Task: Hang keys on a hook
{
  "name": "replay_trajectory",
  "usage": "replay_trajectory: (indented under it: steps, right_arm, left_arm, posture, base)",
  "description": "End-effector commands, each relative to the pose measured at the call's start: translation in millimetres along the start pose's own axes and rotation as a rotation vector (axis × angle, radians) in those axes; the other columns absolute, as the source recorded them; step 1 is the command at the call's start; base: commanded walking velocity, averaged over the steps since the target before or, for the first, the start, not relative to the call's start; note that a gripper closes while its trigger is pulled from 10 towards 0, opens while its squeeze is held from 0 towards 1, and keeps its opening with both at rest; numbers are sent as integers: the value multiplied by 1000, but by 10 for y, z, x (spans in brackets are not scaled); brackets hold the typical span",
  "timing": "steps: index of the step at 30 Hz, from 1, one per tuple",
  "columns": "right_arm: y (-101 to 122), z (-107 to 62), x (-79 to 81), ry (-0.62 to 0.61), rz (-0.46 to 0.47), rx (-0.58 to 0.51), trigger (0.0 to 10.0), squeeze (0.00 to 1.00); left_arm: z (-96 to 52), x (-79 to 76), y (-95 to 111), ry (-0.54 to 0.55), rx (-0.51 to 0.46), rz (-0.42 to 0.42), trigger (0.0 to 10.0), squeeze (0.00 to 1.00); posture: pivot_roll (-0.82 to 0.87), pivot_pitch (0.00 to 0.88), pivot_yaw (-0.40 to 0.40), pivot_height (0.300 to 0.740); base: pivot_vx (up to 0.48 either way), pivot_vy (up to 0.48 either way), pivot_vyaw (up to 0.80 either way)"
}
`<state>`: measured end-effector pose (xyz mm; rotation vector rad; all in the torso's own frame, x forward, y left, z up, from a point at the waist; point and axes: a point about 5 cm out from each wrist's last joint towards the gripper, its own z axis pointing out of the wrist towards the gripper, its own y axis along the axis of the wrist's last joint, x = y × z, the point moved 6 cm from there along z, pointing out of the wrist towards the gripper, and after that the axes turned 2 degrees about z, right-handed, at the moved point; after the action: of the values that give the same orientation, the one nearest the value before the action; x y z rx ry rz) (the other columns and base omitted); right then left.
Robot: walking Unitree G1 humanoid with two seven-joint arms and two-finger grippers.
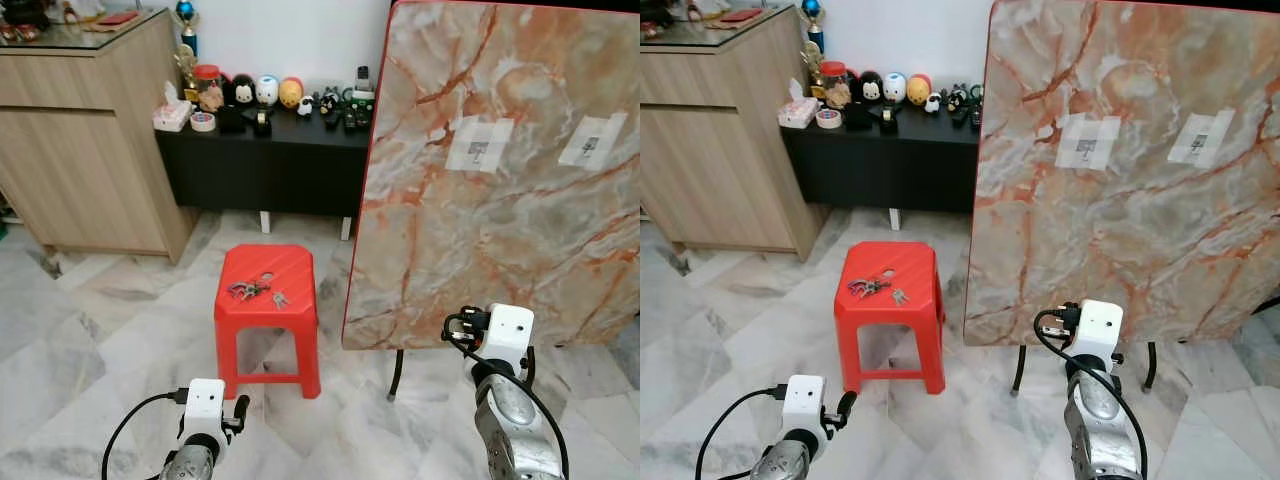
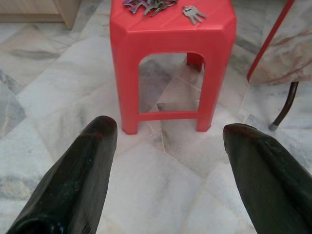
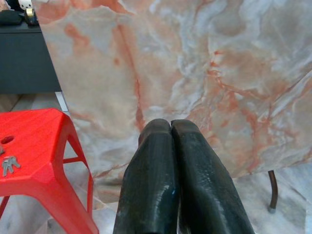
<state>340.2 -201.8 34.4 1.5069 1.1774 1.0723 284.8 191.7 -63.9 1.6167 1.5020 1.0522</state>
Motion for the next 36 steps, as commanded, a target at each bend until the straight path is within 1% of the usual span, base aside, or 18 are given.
replay_trajectory:
  steps: [1,6,11,16,18,22,30,36]
  right_arm:
    - [95,15,2,-2,10,-35,10000,0]
    - [166,27,-15,-18,15,-61,10000,0]
    - [155,36,-30,-25,18,-52,10000,0]
    - [144,34,-23,-24,20,-48,10000,0]
    - [149,34,-19,-24,21,-52,10000,0]
    - [143,37,-8,-23,16,-51,10000,0]
    - [149,48,76,-5,16,-55,10000,0]
    - [153,49,93,-3,12,-56,10000,0]
  left_arm:
    - [-4,0,18,1,-14,-5,10000,0]
    - [6,-3,39,-4,-19,-2,10000,0]
    - [14,-4,53,0,-21,-7,10000,0]
    - [15,1,58,6,-23,-15,10000,0]
    - [15,1,57,7,-22,-16,10000,0]
    - [14,3,51,9,-20,-20,10000,0]
    - [11,9,47,12,-19,-24,10000,0]
    - [7,13,34,12,-15,-27,10000,0]
  posture:
    - [25,0,-73,740]
    - [24,0,-75,740]
    - [25,0,-77,740]
    - [26,0,-79,740]
    - [26,0,-79,740]
    - [26,0,-79,740]
    - [27,0,-79,740]
    - [27,0,-77,740]
  base:
    - [0,0,0]
    - [0,0,0]
    - [0,0,0]
    - [0,0,-768]
    - [0,0,0]
    - [0,0,0]
    - [0,0,0]
    - [0,0,0]
